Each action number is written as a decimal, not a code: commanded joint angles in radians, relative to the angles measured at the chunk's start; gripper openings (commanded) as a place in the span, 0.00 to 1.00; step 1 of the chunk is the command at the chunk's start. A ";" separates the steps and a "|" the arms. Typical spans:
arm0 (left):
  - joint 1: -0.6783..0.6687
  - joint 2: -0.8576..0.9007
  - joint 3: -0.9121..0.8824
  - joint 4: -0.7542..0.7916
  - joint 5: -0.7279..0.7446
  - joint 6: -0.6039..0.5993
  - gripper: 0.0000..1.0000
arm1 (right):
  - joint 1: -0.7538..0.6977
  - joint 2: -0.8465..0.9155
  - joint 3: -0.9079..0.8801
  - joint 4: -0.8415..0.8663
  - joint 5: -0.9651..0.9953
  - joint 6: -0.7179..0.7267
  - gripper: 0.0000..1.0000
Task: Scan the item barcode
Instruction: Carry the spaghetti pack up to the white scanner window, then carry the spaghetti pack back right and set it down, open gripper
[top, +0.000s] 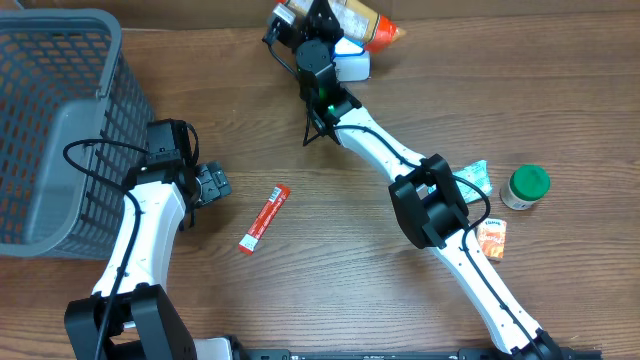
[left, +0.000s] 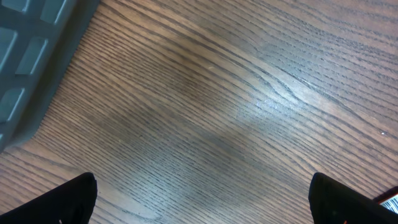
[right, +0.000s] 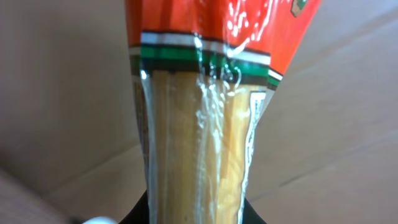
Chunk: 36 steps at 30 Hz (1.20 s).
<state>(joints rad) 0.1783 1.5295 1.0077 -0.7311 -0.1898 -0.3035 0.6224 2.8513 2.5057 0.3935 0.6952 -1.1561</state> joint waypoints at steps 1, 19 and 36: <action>-0.003 -0.004 0.018 0.003 0.007 0.009 1.00 | -0.001 -0.010 0.035 -0.041 -0.014 0.103 0.04; -0.003 -0.004 0.018 0.003 0.007 0.009 1.00 | 0.012 -0.348 0.036 -0.259 0.098 0.318 0.03; -0.003 -0.004 0.018 0.003 0.007 0.009 1.00 | -0.143 -0.617 0.028 -1.977 -0.389 1.367 0.04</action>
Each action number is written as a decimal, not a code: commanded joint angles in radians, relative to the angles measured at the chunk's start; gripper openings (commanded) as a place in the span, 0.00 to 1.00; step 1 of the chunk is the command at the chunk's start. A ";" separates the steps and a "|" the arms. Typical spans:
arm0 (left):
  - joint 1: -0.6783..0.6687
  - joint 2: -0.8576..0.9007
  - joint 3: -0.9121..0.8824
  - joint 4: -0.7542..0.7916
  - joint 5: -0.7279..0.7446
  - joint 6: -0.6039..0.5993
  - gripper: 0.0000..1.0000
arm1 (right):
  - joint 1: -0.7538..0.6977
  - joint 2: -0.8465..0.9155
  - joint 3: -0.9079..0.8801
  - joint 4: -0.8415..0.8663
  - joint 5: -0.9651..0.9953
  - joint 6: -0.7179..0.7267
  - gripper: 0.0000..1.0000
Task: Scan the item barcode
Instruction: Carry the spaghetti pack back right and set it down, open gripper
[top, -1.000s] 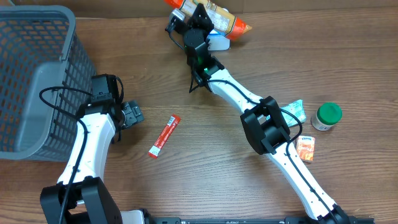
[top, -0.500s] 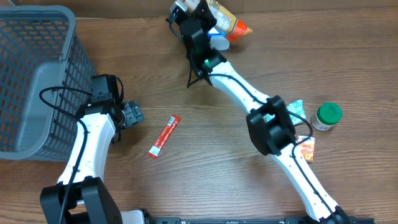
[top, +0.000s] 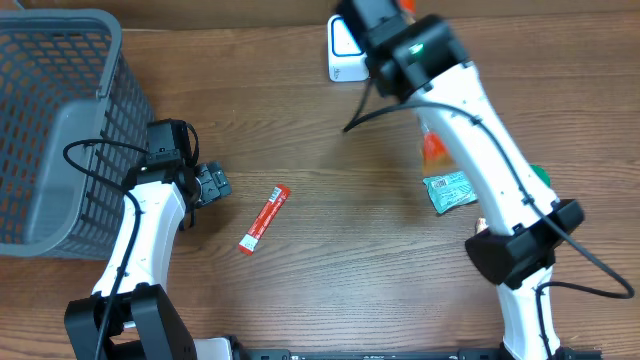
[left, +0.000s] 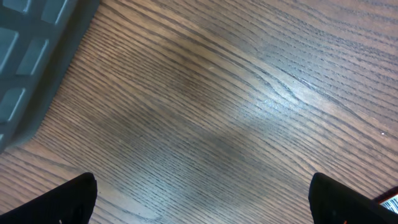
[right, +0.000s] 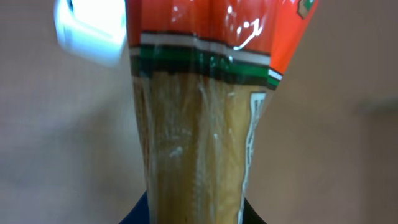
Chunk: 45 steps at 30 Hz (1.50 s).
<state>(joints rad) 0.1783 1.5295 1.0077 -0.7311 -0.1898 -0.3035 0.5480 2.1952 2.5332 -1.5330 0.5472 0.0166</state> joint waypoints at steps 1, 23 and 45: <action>-0.003 -0.004 0.018 0.003 0.007 0.009 1.00 | -0.087 0.042 -0.004 -0.079 -0.290 0.195 0.04; -0.003 -0.004 0.018 0.003 0.007 0.009 1.00 | -0.266 0.048 -0.417 -0.092 -0.402 0.275 0.04; -0.003 -0.004 0.018 0.003 0.007 0.009 1.00 | -0.262 0.048 -0.544 -0.093 -0.402 0.237 0.46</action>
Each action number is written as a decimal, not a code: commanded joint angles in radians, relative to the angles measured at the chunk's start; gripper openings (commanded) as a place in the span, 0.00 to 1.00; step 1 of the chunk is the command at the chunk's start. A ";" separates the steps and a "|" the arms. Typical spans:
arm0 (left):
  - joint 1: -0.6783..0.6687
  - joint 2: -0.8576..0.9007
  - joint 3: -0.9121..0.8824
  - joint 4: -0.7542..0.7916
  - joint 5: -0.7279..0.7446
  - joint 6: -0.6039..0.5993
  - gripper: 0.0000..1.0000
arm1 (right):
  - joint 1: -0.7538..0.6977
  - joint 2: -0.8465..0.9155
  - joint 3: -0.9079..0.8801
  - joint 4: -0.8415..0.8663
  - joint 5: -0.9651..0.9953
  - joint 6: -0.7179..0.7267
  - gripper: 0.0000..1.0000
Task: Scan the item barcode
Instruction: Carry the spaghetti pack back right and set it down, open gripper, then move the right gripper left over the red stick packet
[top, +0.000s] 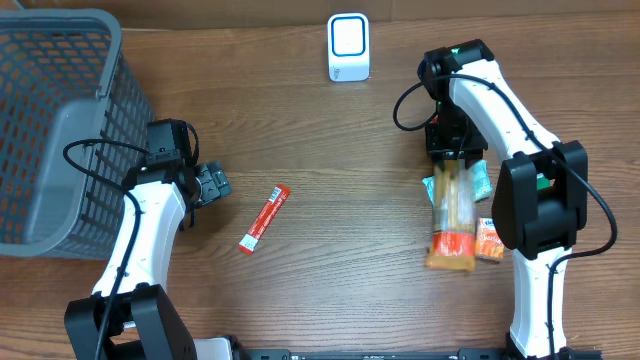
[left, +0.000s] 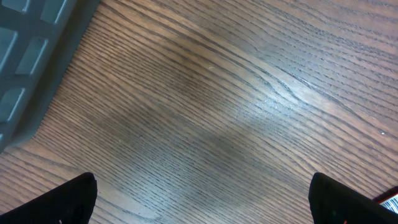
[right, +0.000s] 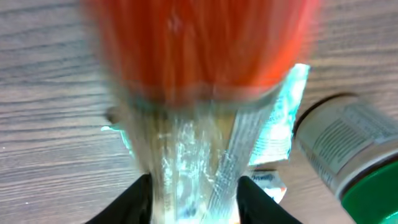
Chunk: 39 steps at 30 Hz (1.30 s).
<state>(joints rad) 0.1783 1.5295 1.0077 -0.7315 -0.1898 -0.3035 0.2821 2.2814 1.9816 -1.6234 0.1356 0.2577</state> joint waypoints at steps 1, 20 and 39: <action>-0.003 -0.004 0.018 0.003 0.007 0.009 1.00 | 0.004 -0.039 0.010 -0.006 0.009 -0.003 0.46; -0.003 -0.004 0.018 0.003 0.007 0.009 1.00 | 0.165 -0.209 0.083 0.195 -0.521 0.004 0.24; -0.003 -0.004 0.018 0.003 0.007 0.009 1.00 | 0.513 -0.204 -0.404 0.926 -0.529 0.206 0.04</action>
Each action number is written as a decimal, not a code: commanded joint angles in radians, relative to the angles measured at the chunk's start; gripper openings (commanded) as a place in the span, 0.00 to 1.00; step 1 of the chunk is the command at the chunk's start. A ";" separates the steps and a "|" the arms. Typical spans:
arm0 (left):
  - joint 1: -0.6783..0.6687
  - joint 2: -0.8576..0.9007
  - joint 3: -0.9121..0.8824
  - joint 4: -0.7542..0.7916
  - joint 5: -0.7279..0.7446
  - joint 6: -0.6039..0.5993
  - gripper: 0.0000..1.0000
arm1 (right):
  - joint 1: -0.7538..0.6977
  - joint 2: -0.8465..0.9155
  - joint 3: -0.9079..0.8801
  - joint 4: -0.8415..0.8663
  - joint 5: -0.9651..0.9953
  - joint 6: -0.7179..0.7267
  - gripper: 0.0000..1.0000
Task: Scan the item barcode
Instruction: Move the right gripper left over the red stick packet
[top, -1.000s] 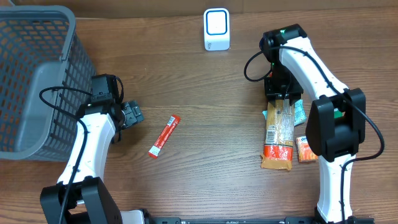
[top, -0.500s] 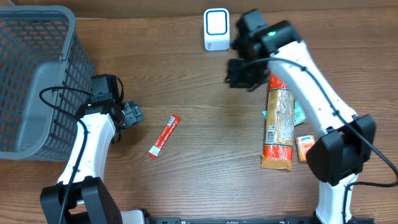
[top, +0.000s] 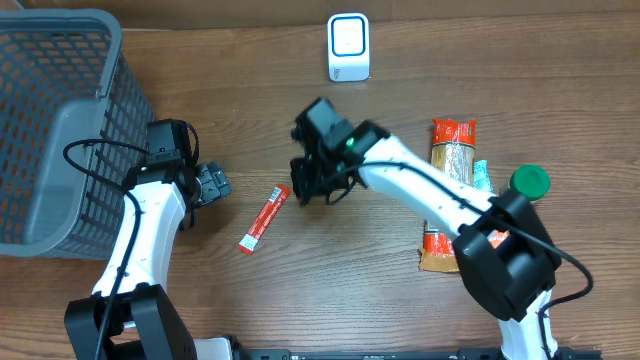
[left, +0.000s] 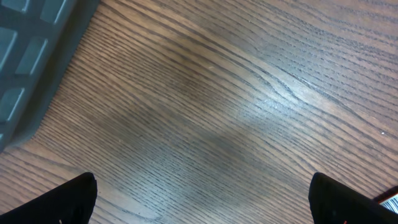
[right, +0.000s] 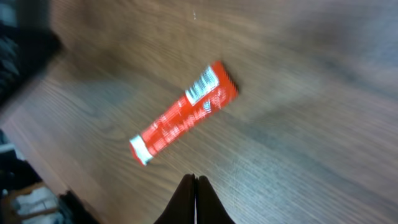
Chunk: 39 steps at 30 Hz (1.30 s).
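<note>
The white scanner (top: 348, 47) stands at the back of the table. A red stick packet (top: 264, 218) lies left of centre; in the blurred right wrist view the same packet (right: 183, 112) shows a barcode at its upper end. My right gripper (top: 310, 187) hovers just right of that packet, and the wrist view shows it (right: 194, 186) shut on nothing. A long pasta packet (top: 458, 155) with orange ends lies flat on the right. My left gripper (top: 212, 185) rests by the basket; its wrist view shows it (left: 202, 190) open over bare wood.
A grey mesh basket (top: 55, 120) fills the left side, its corner (left: 25, 37) visible from the left wrist. Beside the pasta packet on the right stand a green-lidded jar (top: 528, 182) and a teal sachet (top: 481, 175).
My right gripper held the pasta packet over the items on the right. Now that packet lies on the table there, and the gripper is shut and empty beside the red stick packet, left of centre.
My right gripper held the pasta packet up at the back by the scanner. It still held it near the scanner, then over the right-hand items. Now the packet lies there, let go, and the gripper is by the red stick packet. The left arm stayed still.
</note>
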<state>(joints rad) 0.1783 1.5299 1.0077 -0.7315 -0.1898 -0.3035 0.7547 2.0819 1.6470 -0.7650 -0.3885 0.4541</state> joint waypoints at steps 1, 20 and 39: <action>-0.003 -0.004 0.018 0.003 0.007 0.009 1.00 | 0.050 -0.005 -0.089 0.096 -0.005 0.010 0.04; -0.003 -0.004 0.018 0.003 0.007 0.009 1.00 | 0.086 -0.005 -0.176 0.195 0.063 0.011 0.04; -0.003 -0.004 0.018 0.003 0.007 0.009 1.00 | 0.115 0.006 -0.177 0.248 0.063 0.046 0.04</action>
<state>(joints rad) 0.1783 1.5295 1.0077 -0.7315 -0.1898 -0.3035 0.8581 2.0842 1.4784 -0.5232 -0.3325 0.4755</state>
